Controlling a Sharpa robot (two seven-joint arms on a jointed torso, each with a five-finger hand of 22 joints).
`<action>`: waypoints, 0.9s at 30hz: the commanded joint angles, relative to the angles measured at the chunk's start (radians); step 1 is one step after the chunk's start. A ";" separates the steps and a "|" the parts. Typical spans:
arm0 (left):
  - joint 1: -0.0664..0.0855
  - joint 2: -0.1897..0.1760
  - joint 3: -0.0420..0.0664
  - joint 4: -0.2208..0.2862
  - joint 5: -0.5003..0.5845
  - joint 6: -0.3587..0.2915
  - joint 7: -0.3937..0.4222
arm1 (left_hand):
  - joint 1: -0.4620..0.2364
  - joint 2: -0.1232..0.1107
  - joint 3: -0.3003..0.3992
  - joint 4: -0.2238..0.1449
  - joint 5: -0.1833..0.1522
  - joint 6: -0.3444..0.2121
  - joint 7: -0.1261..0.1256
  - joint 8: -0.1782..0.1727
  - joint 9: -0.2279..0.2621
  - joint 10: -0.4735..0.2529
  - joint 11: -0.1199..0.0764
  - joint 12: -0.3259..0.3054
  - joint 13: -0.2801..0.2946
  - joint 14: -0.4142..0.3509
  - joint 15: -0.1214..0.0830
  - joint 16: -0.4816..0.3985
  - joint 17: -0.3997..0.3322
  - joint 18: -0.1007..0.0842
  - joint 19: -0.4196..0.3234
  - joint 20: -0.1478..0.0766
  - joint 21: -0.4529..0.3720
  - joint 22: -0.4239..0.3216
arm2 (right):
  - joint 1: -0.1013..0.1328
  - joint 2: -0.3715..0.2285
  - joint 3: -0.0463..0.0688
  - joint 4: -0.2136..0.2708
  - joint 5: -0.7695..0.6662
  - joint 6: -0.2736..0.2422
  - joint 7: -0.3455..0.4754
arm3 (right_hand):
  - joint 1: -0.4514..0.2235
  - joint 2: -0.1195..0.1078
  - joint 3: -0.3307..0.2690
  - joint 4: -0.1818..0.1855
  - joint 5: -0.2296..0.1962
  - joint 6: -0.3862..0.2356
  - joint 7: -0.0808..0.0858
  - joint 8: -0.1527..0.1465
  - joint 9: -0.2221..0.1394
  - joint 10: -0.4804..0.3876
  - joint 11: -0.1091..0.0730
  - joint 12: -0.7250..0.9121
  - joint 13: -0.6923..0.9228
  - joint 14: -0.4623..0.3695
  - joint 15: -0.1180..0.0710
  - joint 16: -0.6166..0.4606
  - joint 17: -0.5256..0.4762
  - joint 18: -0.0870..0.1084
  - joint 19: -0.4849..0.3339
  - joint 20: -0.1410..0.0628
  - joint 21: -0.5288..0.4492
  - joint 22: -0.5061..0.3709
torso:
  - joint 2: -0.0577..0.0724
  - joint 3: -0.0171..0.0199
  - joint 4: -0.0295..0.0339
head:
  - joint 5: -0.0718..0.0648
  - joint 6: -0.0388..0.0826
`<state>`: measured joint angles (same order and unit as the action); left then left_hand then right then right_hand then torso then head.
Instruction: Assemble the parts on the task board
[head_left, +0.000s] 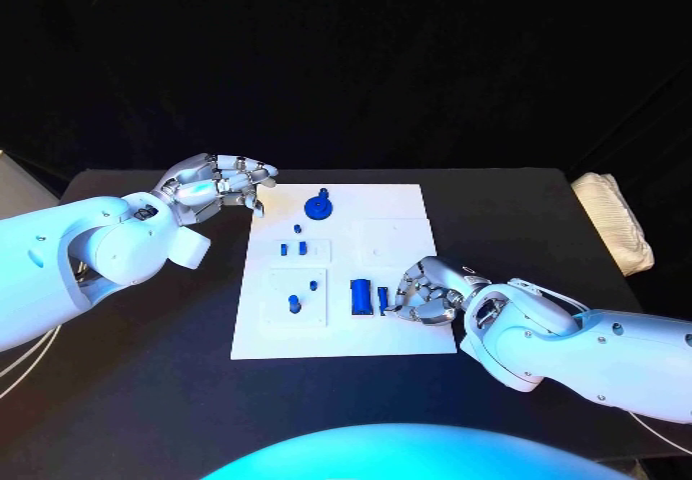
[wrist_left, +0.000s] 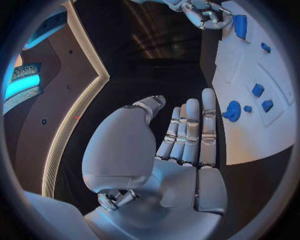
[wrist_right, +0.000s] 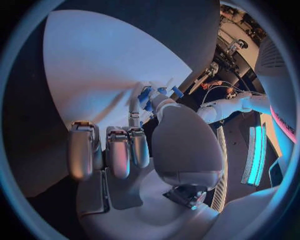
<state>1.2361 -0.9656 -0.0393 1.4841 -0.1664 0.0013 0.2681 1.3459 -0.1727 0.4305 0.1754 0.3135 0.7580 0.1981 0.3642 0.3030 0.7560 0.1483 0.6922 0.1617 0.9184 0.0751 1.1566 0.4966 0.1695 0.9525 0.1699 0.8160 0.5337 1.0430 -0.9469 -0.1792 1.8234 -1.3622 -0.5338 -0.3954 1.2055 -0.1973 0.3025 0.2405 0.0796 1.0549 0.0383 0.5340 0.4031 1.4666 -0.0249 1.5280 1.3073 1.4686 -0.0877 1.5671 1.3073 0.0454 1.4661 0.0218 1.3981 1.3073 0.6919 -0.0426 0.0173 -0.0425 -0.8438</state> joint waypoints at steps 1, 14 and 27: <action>0.000 0.000 0.000 0.002 -0.006 0.021 0.002 | 0.000 0.006 -0.001 0.005 0.002 -0.007 0.009 0.004 -0.001 -0.008 -0.001 0.006 -0.001 -0.005 0.003 -0.004 -0.002 0.015 0.009 0.000 -0.005 -0.001 | -0.001 0.006 0.000 -0.007 -0.015 -0.003 -0.017 | 0.000 0.008 0.000 0.006 0.005 0.003 -0.001 -0.001 -0.002 0.089 -0.009 0.003 0.247 0.102 -0.007 0.004 0.263 -0.014 0.077 -0.010 0.003 0.218 | 0.000 -0.0007 0.0011 | 0.000 -0.001; 0.000 -0.002 0.000 0.003 -0.007 0.021 0.001 | 0.002 0.006 -0.001 0.005 0.002 -0.007 0.009 0.005 -0.001 -0.008 -0.001 0.006 -0.001 -0.005 0.003 -0.004 -0.002 0.015 0.010 0.000 -0.005 -0.001 | -0.001 0.018 0.000 -0.020 -0.015 0.026 -0.025 | 0.009 0.000 -0.003 0.003 0.008 0.000 -0.002 -0.001 -0.002 0.088 -0.010 -0.001 0.246 0.102 -0.007 0.004 0.263 -0.013 0.076 -0.010 -0.002 0.217 | -0.001 -0.0004 -0.0007 | 0.002 -0.007; 0.000 0.000 0.000 0.001 -0.007 0.022 0.000 | 0.002 0.006 -0.001 0.005 0.002 -0.007 0.009 0.005 -0.001 -0.008 -0.001 0.006 -0.001 -0.005 0.003 -0.004 -0.002 0.015 0.010 0.000 -0.005 -0.001 | -0.001 0.027 0.000 -0.031 -0.018 0.029 -0.037 | 0.040 -0.006 0.005 -0.008 0.058 -0.002 -0.004 -0.002 -0.003 0.088 -0.011 -0.001 0.246 0.102 -0.009 0.004 0.263 -0.013 0.076 -0.011 -0.003 0.217 | -0.001 -0.0002 -0.0003 | -0.001 -0.006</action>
<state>1.2361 -0.9674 -0.0393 1.4842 -0.1682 0.0039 0.2632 1.3459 -0.1727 0.4305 0.1754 0.3135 0.7580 0.1981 0.3642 0.3031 0.7559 0.1483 0.6922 0.1620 0.9184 0.0751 1.1566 0.4958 0.1694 0.9524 0.1699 0.8161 0.5339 1.0435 -0.9207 -0.1784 1.7957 -1.3708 -0.5142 -0.4185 1.2386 -0.1987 0.3080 0.2349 0.1339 1.0549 0.0383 0.5340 0.4010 1.4666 -0.0322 1.5279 1.3073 1.4649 -0.0913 1.5671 1.3081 0.0455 1.4651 0.0155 1.3981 1.3079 0.6910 -0.0427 0.0169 -0.0434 -0.8498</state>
